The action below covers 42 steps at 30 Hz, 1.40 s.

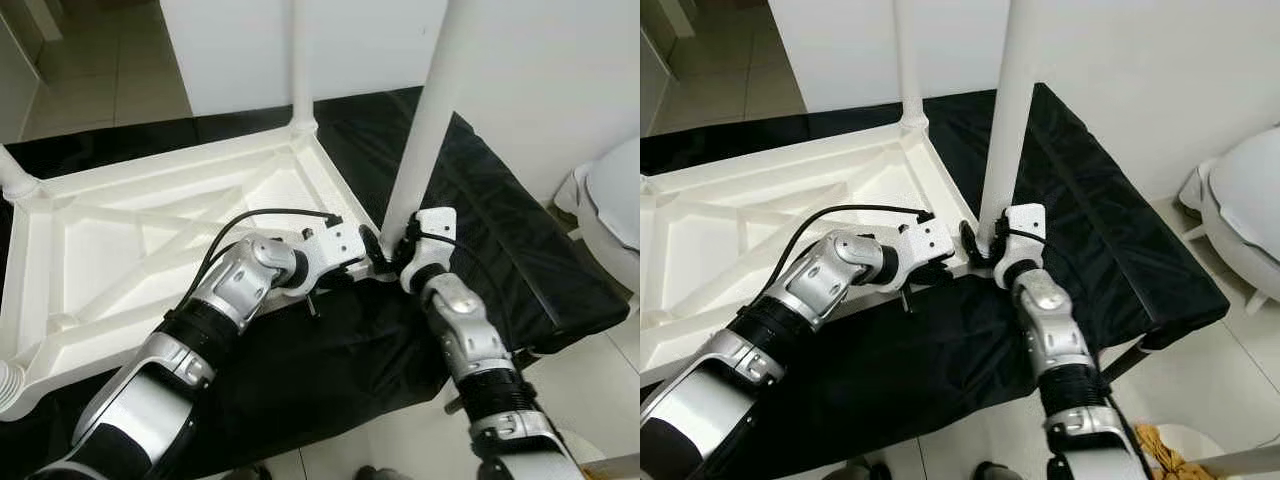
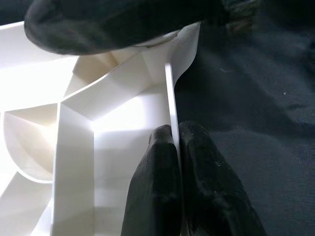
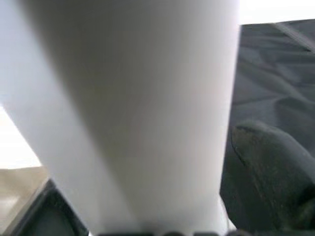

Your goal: Building children table

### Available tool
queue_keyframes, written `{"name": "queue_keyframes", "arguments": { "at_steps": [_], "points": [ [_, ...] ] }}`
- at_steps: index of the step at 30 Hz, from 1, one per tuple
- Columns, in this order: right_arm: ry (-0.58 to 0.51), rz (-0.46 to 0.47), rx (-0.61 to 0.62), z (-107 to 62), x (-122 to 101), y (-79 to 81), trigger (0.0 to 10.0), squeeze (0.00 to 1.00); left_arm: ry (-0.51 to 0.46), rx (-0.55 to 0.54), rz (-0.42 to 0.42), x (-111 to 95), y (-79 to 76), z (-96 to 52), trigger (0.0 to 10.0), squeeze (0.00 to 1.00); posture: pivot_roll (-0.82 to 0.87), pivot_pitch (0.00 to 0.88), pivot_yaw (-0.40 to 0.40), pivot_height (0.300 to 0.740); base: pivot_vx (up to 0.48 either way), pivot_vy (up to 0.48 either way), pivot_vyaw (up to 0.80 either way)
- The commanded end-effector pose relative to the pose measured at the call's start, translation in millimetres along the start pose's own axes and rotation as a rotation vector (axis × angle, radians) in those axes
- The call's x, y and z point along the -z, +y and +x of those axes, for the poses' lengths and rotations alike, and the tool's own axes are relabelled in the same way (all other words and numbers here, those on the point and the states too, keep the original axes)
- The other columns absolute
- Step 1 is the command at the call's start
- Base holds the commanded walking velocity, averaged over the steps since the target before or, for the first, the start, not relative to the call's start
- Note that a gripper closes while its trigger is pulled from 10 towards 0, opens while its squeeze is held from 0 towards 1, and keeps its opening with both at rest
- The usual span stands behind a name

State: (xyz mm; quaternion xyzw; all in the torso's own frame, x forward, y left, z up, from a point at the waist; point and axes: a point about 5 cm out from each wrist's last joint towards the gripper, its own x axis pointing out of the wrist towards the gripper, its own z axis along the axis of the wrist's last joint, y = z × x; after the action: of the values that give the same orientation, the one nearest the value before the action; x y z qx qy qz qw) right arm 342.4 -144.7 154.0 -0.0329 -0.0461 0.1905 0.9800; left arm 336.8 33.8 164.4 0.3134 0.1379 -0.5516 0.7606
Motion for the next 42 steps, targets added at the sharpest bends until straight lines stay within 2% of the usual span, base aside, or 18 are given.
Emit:
{"name": "queue_keyframes", "arguments": {
  "at_steps": [1, 8, 10, 19, 20, 22, 23, 28, 29, 30, 31, 32, 33, 34, 35, 37, 41, 42],
  "points": [
    [0.0, -0.006, -0.053, -6.8, 0.2, -8.2, 10.0, 0.0, 0.022, 0.054, 0.034, 4.4, -4.9, -1.1, 10.0, 0.0, -0.07, 0.063, 0.041, 0.74, 0.0, 0.0, 0.0],
    [0.053, -0.014, -0.236, -16.4, 12.5, -12.0, 10.0, 0.0, 0.02, 0.057, 0.037, 3.5, -5.0, 0.0, 10.0, 0.0, -0.07, 0.053, 0.044, 0.74, 0.0, 0.0, 0.0],
    [0.117, -0.015, -0.334, -21.3, 25.0, -14.4, 10.0, 0.0, 0.021, 0.056, 0.044, 2.7, -4.4, -0.7, 10.0, 0.0, -0.06, 0.045, 0.047, 0.74, 0.0, 0.0, 0.0],
    [0.152, -0.015, -0.359, -25.1, 31.9, -22.0, 10.0, 0.0, 0.023, 0.054, 0.046, 2.9, -3.5, -2.2, 10.0, 0.0, -0.06, 0.049, 0.047, 0.74, 0.0, 0.0, 0.0],
    [0.149, -0.011, -0.361, -25.3, 31.7, -23.1, 6.0, 0.0, 0.023, 0.055, 0.045, 3.0, -3.6, -2.2, 10.0, 0.0, -0.06, 0.048, 0.048, 0.74, 0.0, 0.0, 0.0],
    [0.147, -0.008, -0.363, -25.5, 31.5, -23.9, 6.0, 0.0, 0.023, 0.056, 0.045, 3.1, -3.7, -2.3, 10.0, 0.0, -0.06, 0.048, 0.048, 0.74, 0.0, 0.0, 0.0],
    [0.137, -0.01, -0.363, -25.2, 29.5, -25.0, 3.3, 0.0, 0.024, 0.057, 0.045, 3.2, -3.8, -2.0, 10.0, 0.0, -0.07, 0.049, 0.047, 0.74, 0.0, 0.0, 0.0],
    [0.088, -0.034, -0.364, -22.8, 20.5, -27.7, 2.4, 0.0, 0.024, 0.059, 0.045, 3.3, -4.1, -1.0, 10.0, 0.0, -0.07, 0.051, 0.047, 0.74, 0.0, 0.0, 0.0],
    [0.07, -0.04, -0.364, -21.2, 16.1, -28.6, 4.0, 0.0, 0.023, 0.06, 0.043, 3.0, -4.2, -0.8, 10.0, 0.0, -0.07, 0.053, 0.048, 0.74, 0.0, 0.0, 0.0],
    [0.063, -0.04, -0.365, -20.7, 14.6, -28.5, 4.0, 0.0, 0.022, 0.06, 0.043, 2.9, -4.4, -0.7, 10.0, 0.0, -0.07, 0.053, 0.048, 0.74, 0.0, 0.0, 0.0],
    [0.057, -0.043, -0.366, -20.3, 13.2, -28.3, 5.5, 0.0, 0.022, 0.06, 0.043, 3.0, -4.3, -0.6, 10.0, 0.0, -0.07, 0.054, 0.048, 0.74, 0.0, 0.0, 0.0],
    [0.057, -0.043, -0.366, -20.3, 13.2, -28.3, 5.5, 0.0, 0.022, 0.06, 0.043, 3.0, -4.3, -0.6, 10.0, 0.0, -0.07, 0.054, 0.048, 0.74, 0.0, 0.0, 0.0],
    [0.052, -0.045, -0.367, -19.9, 12.1, -28.0, 4.6, 0.0, 0.022, 0.06, 0.042, 3.0, -4.2, -0.6, 10.0, 0.0, -0.07, 0.057, 0.048, 0.74, 0.0, 0.0, 0.0],
    [0.04, -0.046, -0.366, -19.5, 10.9, -27.4, 2.0, 0.0, 0.023, 0.058, 0.042, 3.3, -3.8, -0.6, 10.0, 0.0, -0.07, 0.058, 0.047, 0.74, 0.0, 0.0, 0.0],
    [0.04, -0.046, -0.366, -19.5, 10.9, -27.4, 2.0, 0.0, 0.023, 0.058, 0.042, 3.3, -3.8, -0.6, 10.0, 0.0, -0.07, 0.058, 0.047, 0.74, 0.0, 0.0, 0.0],
    [0.037, -0.035, -0.362, -19.6, 11.0, -26.9, 0.0, 0.0, 0.023, 0.058, 0.041, 3.0, -3.7, -0.9, 10.0, 0.0, -0.07, 0.062, 0.045, 0.74, 0.0, 0.0, 0.0],
    [0.053, -0.032, -0.324, -18.5, 15.1, -23.2, 0.0, 0.0, 0.021, 0.054, 0.037, 3.0, -2.9, -1.7, 10.0, 0.0, -0.06, 0.068, 0.044, 0.74, 0.0, 0.0, 0.0],
    [0.092, -0.024, -0.241, -14.8, 21.9, -19.3, 0.0, 0.0, 0.021, 0.05, 0.034, 3.5, -1.9, -2.6, 10.0, 0.0, -0.06, 0.07, 0.043, 0.74, 0.0, 0.0, 0.0]
  ]
}}
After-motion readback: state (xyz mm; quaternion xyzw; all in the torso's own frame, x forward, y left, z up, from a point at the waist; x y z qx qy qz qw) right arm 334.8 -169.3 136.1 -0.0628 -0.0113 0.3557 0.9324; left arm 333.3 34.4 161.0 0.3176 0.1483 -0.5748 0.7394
